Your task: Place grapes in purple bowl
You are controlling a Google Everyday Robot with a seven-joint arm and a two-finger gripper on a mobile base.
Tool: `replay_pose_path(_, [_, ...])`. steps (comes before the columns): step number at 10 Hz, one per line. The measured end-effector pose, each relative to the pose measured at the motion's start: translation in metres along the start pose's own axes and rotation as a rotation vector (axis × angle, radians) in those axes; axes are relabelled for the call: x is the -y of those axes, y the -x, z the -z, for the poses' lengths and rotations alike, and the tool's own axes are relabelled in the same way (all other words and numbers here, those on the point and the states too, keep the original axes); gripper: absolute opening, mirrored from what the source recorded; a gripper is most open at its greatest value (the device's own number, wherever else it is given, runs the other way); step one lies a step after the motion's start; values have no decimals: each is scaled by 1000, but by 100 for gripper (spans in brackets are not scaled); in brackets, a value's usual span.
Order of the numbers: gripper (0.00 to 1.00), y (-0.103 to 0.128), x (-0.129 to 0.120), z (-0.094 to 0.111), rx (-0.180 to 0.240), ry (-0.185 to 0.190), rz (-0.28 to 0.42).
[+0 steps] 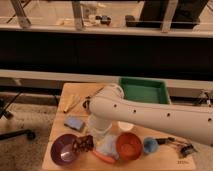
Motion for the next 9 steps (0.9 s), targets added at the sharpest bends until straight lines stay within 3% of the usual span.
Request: replay_pose_path(9, [0, 10, 17, -25, -1, 17, 15])
